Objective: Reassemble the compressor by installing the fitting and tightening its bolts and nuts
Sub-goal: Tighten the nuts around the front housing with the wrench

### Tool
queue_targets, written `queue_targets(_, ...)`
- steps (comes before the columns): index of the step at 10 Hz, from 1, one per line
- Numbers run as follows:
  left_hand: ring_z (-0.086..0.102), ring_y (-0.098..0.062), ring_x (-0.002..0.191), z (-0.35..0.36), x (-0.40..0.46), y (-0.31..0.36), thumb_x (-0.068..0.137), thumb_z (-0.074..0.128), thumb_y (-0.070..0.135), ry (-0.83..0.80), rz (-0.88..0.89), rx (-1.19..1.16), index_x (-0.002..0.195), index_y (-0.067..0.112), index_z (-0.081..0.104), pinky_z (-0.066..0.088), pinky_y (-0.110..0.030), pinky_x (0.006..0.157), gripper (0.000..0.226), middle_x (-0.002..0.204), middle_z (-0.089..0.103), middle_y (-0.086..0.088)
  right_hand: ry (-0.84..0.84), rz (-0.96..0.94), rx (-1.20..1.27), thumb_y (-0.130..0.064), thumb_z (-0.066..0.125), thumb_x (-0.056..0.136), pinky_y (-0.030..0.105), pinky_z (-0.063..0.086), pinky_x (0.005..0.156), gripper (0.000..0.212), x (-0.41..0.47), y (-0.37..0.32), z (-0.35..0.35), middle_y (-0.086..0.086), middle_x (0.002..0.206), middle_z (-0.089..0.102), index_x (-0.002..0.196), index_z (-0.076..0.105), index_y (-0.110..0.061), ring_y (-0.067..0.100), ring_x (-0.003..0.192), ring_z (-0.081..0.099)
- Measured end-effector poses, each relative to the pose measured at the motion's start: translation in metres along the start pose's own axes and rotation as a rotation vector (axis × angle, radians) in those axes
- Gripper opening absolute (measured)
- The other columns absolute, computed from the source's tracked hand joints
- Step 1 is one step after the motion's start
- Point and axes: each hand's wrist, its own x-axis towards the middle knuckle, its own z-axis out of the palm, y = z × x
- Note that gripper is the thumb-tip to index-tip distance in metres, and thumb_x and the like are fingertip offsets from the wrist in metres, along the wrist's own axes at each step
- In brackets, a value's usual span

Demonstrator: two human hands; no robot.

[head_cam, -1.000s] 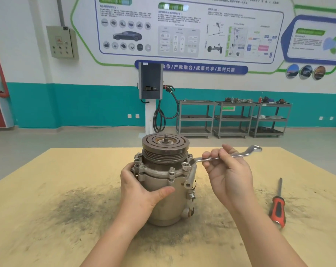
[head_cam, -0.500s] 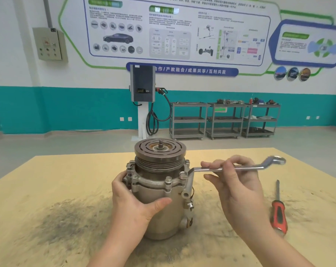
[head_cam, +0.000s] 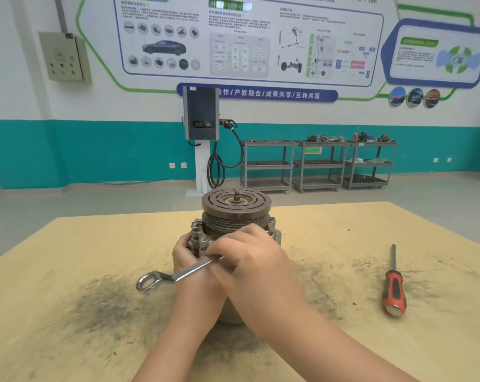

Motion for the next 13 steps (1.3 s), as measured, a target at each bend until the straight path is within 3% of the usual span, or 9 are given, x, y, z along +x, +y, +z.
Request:
queue_targets(1,0.054,-0.026,0.120,0.000,-0.008,-0.002,0.082,0.066,-0.006,-0.017,0.037,-0.045,0.143,0.012,0.032,0.047,-0.044,0.100,0.072,0.133,0.052,-0.008,-0.076,-0.024,-0.006,-0.032,0.048,0.077,0.025,0.051,0.058,0.027,-0.002,-0.003,0.003,-0.013,0.070,0.066,0.069,0.071,-0.021,0.015,0.071,0.059)
queue_targets(2,0.057,-0.022,0.117,-0.004,-0.007,0.001,0.083,0.066,0.000,-0.033,0.053,-0.074,0.141,0.013,0.035,0.051,-0.036,0.095,0.067,0.130,0.054,-0.003,0.027,-0.059,0.095,-0.027,0.055,0.081,0.024,0.049,0.067,0.022,0.001,-0.003,0.002,-0.010,0.076,0.068,0.074,0.074,-0.016,0.016,0.075,0.061)
queue_targets(3,0.055,-0.015,0.116,-0.003,0.000,-0.001,0.060,0.077,0.043,-0.056,-0.016,-0.154,0.138,0.020,0.036,0.048,-0.026,0.094,0.091,0.126,0.053,0.003,0.204,-0.111,0.113,-0.019,0.057,0.086,0.021,0.048,0.074,0.019,0.009,-0.002,-0.013,-0.002,0.081,0.070,0.082,0.073,-0.008,0.017,0.078,0.062)
queue_targets(4,0.035,-0.016,0.135,-0.002,-0.001,0.000,0.033,0.078,0.073,-0.067,-0.060,-0.172,0.149,0.028,0.014,0.034,-0.038,0.113,0.140,0.145,0.033,0.000,0.374,0.042,0.393,-0.015,0.051,0.094,0.017,0.049,0.069,0.016,0.009,0.012,-0.031,-0.006,0.080,0.067,0.099,0.065,-0.020,0.011,0.073,0.061)
queue_targets(5,0.019,-0.019,0.144,0.001,-0.001,-0.006,0.027,0.066,0.090,-0.119,-0.079,-0.160,0.152,0.035,-0.010,0.023,-0.041,0.119,0.157,0.155,0.014,0.005,0.503,0.476,0.929,-0.004,0.040,0.092,0.024,0.044,0.054,0.025,0.013,0.030,-0.046,-0.001,0.061,0.053,0.099,0.051,-0.026,0.016,0.057,0.050)
queue_targets(7,0.021,-0.021,0.145,0.000,0.000,-0.009,0.022,0.061,0.096,-0.099,-0.064,-0.185,0.153,0.033,-0.007,0.023,-0.046,0.119,0.160,0.155,0.013,0.005,0.585,1.061,1.570,0.002,0.025,0.088,0.019,0.026,0.038,0.023,0.023,0.069,-0.038,-0.001,0.051,0.033,0.090,0.041,-0.013,0.012,0.042,0.035)
queue_targets(11,0.011,-0.008,0.142,0.006,0.002,-0.015,0.029,0.051,0.102,-0.074,-0.020,-0.104,0.150,0.036,-0.017,0.012,-0.032,0.114,0.154,0.145,0.012,0.019,0.272,1.177,1.822,-0.004,0.036,0.072,0.017,0.021,0.033,0.013,0.033,0.100,-0.013,-0.006,0.046,0.027,0.078,0.042,-0.014,0.007,0.035,0.031)
queue_targets(12,0.024,-0.016,0.139,0.007,0.004,-0.018,0.032,0.060,0.097,-0.049,0.013,-0.128,0.149,0.036,0.004,0.024,-0.037,0.117,0.143,0.136,0.022,0.018,0.201,1.140,1.778,-0.003,0.035,0.076,0.017,0.026,0.033,0.014,0.031,0.103,-0.017,-0.005,0.048,0.030,0.083,0.039,-0.015,0.009,0.038,0.035)
queue_targets(13,0.036,-0.014,0.131,0.008,0.005,-0.020,0.032,0.074,0.083,-0.012,0.015,-0.177,0.135,0.046,0.018,0.034,-0.039,0.112,0.123,0.135,0.033,0.011,0.341,1.086,1.719,0.003,0.029,0.089,0.019,0.035,0.037,0.019,0.018,0.098,-0.020,0.000,0.053,0.042,0.090,0.038,-0.014,0.013,0.045,0.048)
